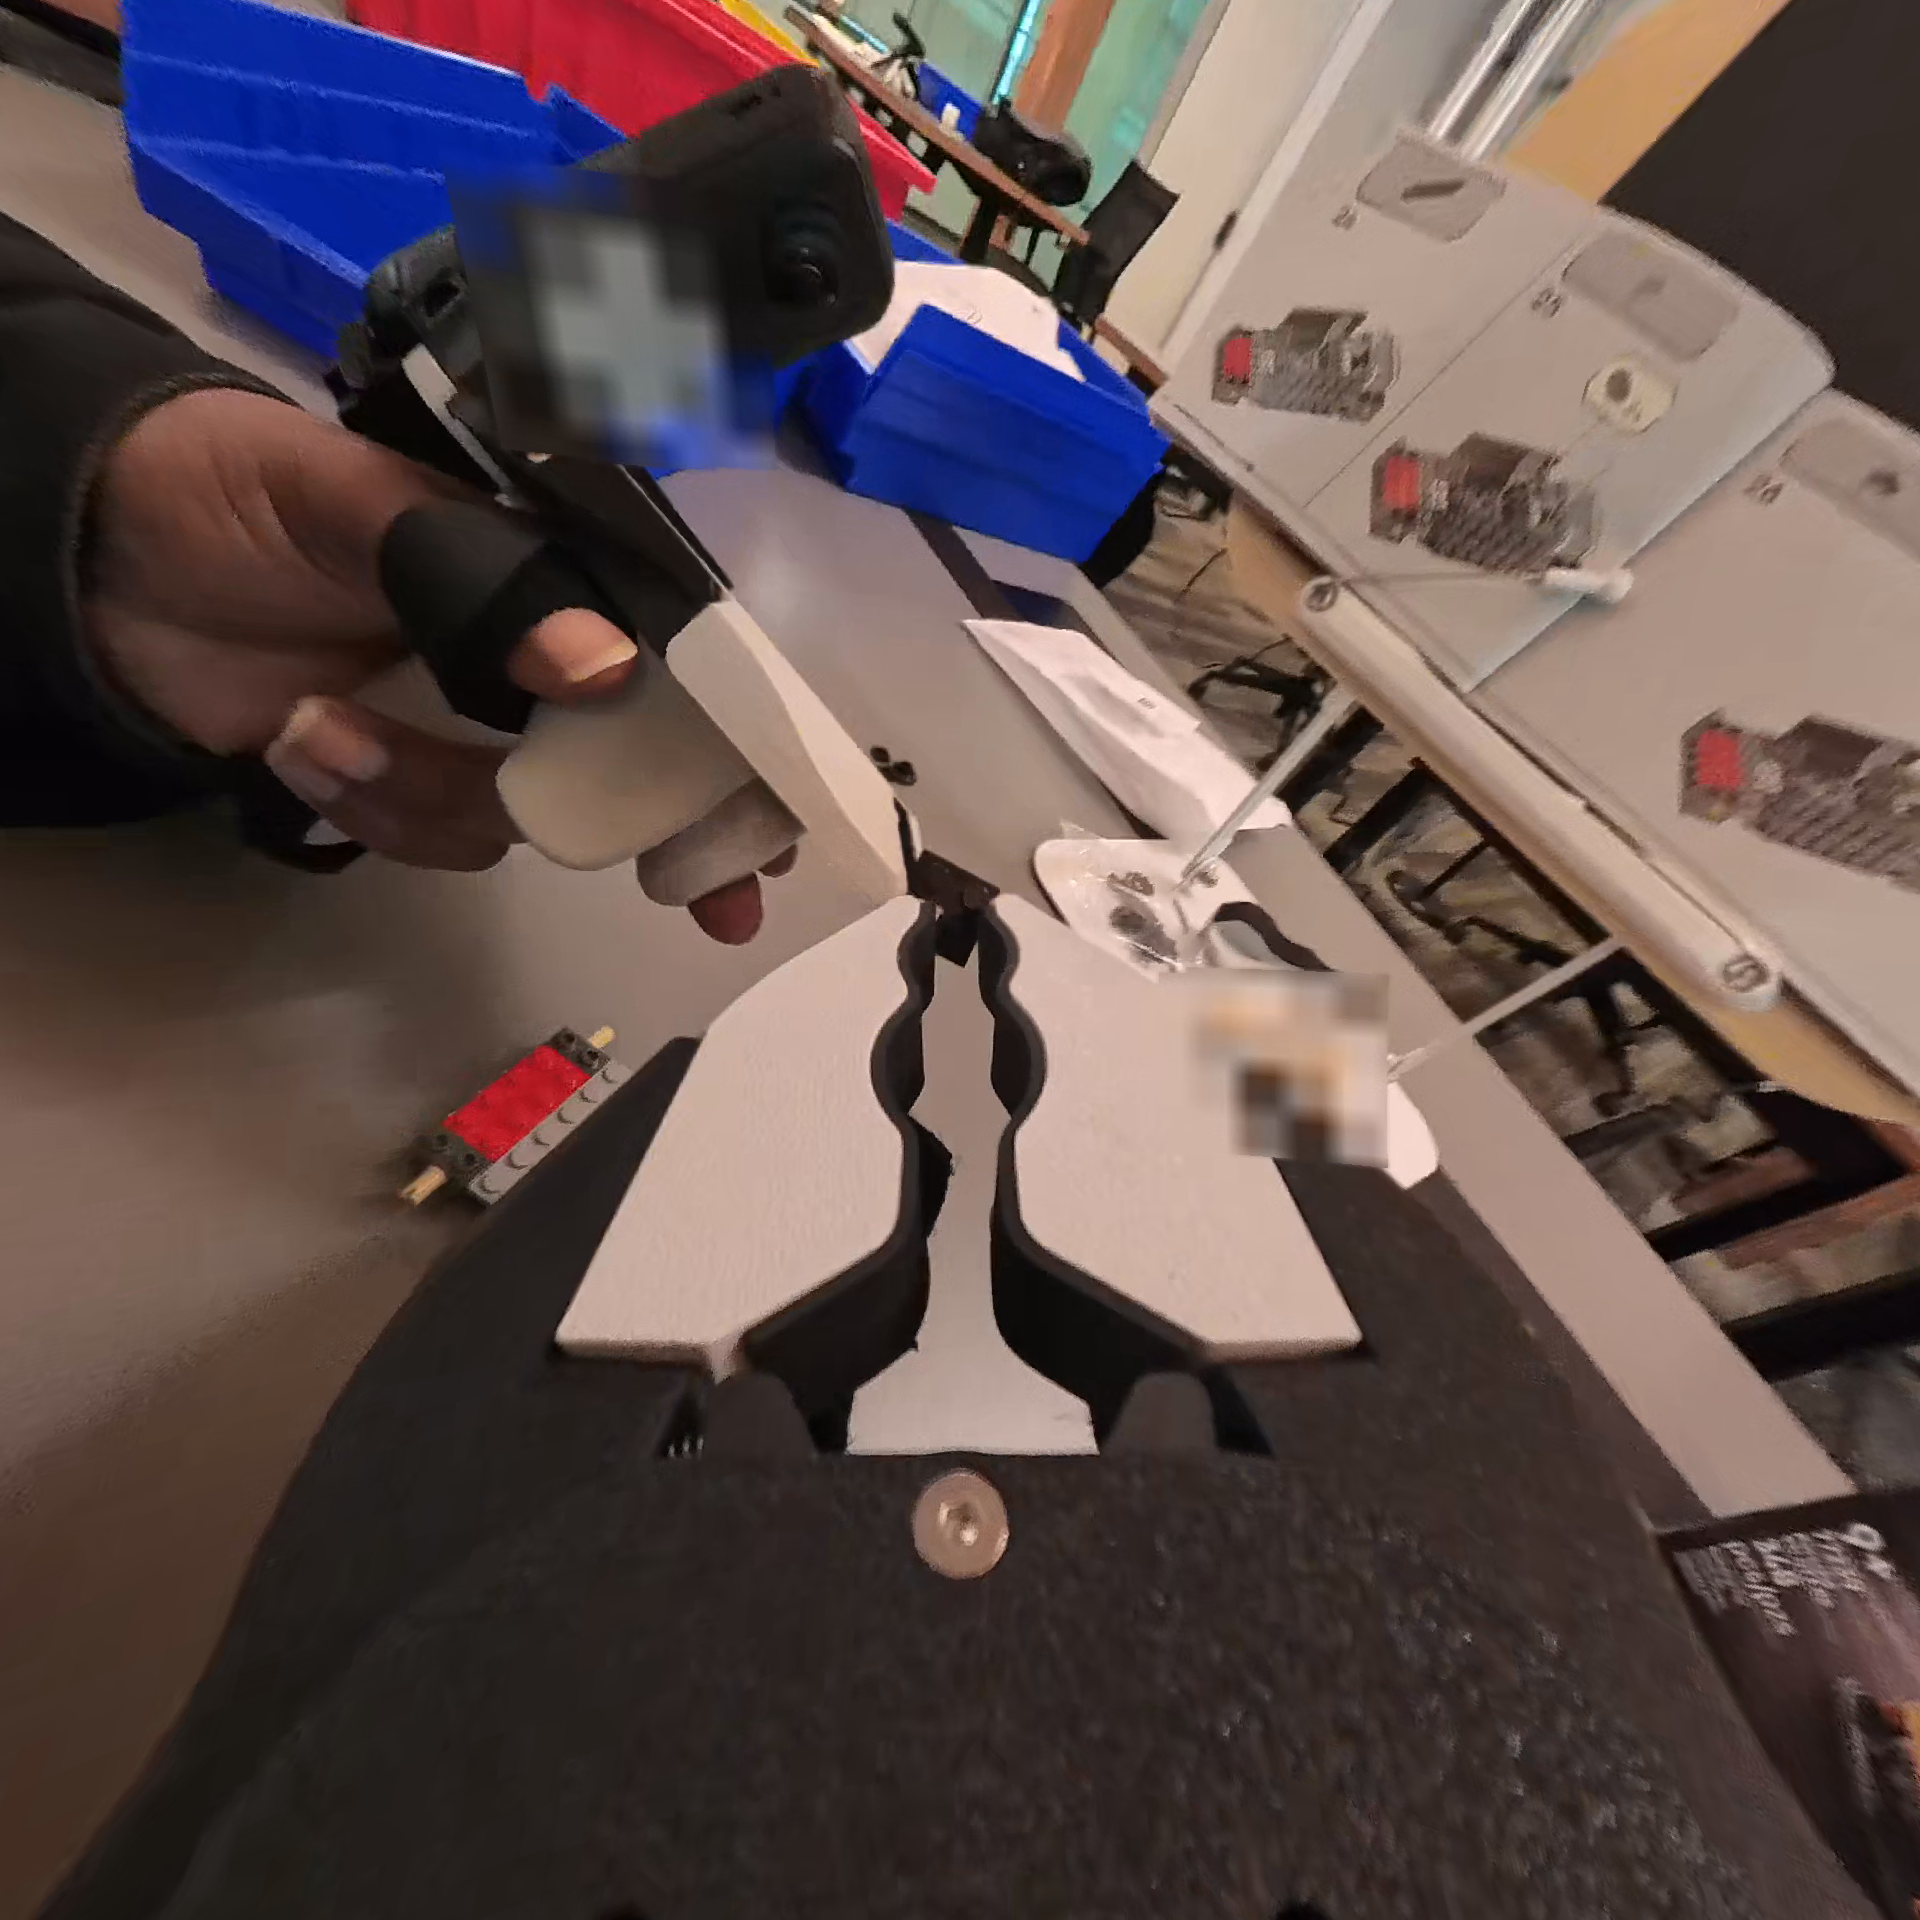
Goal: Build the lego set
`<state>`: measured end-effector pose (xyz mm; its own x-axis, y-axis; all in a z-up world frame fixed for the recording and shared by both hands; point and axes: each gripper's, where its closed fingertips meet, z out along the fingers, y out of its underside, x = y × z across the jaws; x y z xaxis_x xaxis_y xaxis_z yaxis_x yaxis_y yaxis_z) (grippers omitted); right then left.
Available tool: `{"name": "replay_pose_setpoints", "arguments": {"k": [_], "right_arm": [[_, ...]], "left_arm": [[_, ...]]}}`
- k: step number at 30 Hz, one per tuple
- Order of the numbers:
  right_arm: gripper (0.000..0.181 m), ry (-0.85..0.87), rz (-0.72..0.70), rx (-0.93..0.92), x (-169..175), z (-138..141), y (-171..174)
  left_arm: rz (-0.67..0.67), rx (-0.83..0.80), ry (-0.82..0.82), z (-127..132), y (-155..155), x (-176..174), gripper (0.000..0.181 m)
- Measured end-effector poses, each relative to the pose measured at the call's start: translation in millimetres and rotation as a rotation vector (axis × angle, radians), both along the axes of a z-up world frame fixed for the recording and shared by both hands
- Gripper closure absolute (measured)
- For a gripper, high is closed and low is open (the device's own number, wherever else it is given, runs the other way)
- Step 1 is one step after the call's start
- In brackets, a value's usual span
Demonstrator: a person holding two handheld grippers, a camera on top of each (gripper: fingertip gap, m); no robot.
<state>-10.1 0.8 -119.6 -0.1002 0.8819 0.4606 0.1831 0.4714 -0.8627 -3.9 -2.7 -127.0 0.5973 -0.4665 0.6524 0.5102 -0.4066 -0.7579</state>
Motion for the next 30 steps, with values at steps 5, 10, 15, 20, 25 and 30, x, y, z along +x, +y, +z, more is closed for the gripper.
{"name": "replay_pose_setpoints", "arguments": {"k": [5, 10, 15, 20, 25, 30], "right_arm": [[0.181, 0.015, -0.037, 0.079, -3, 1, -1], [0.181, -0.006, -0.039, 0.101, -4, -4, -2], [0.179, -0.066, -0.079, -0.037, 7, -7, 44], [0.160, -0.410, -0.048, -0.112, -7, -70, 107], [0.146, -0.650, 0.004, -0.256, -64, -110, 127], [0.147, -0.773, -0.007, -0.242, -92, -127, 139]], "left_arm": [[-0.047, 0.027, -0.064, 10, -6, 3, 0.168], [-0.008, -0.011, -0.029, 1, -1, -6, 0.174], [0.069, -0.030, 0.046, -8, 2, -29, 0.176], [0.141, -0.054, 0.202, -25, 7, -42, 0.177], [0.209, -0.045, 0.385, -38, 8, -52, 0.179], [0.216, -0.033, 0.453, -41, 8, -53, 0.179]]}}
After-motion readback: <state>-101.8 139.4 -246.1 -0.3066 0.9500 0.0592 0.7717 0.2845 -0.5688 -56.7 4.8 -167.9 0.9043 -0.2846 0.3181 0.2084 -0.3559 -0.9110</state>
